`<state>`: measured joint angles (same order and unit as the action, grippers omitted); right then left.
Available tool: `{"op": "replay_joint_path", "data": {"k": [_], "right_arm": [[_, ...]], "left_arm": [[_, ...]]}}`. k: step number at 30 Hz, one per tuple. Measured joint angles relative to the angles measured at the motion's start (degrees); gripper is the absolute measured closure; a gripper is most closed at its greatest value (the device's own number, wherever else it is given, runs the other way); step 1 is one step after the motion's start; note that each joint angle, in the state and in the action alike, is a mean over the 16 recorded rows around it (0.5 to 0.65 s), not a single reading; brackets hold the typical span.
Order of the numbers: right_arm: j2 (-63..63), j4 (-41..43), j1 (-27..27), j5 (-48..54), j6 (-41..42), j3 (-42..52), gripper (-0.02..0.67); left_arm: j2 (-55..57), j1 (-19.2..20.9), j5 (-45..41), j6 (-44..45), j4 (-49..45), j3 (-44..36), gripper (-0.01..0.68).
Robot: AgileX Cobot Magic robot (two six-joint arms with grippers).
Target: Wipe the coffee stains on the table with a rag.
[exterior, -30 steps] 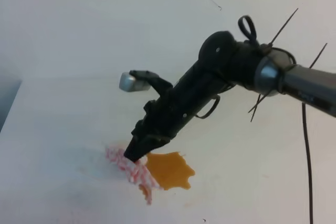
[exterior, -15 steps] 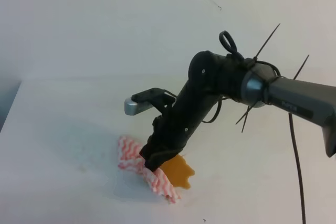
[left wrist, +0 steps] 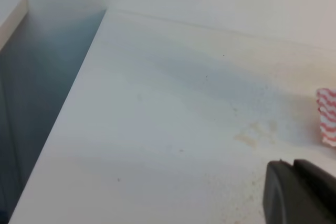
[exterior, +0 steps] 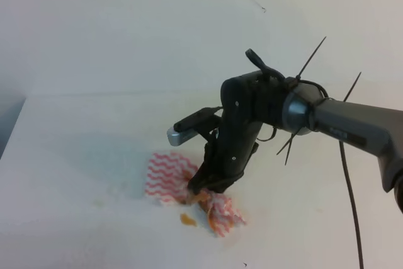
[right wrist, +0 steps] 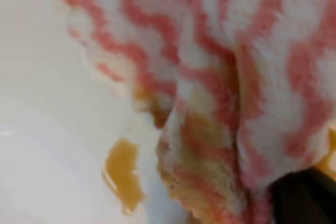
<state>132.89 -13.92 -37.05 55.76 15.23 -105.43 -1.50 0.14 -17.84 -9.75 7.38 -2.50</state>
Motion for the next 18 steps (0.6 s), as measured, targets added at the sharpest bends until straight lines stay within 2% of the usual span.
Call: {"op": "replay_joint_path", "data": {"k": [5,10,14,18], "right_arm": [[-0.6,4.5,0.0,0.3,-2.1,0.0,0.642],[-1.3,5.1,0.0,1.3,-1.5,0.0,0.624],[-2.0,4.0,0.0,2.0,-0.3,0.0,0.564],[-2.6,2.4,0.0,2.2,1.2,-0.4,0.469]], "left_arm": [[0.0,0.0,0.0,0.0,0.0,0.0,0.672],[0.0,0.0,0.0,0.0,0.0,0.0,0.672],[0.0,0.0,0.0,0.0,0.0,0.0,0.672],[0.0,0.0,0.0,0.0,0.0,0.0,0.672]]}}
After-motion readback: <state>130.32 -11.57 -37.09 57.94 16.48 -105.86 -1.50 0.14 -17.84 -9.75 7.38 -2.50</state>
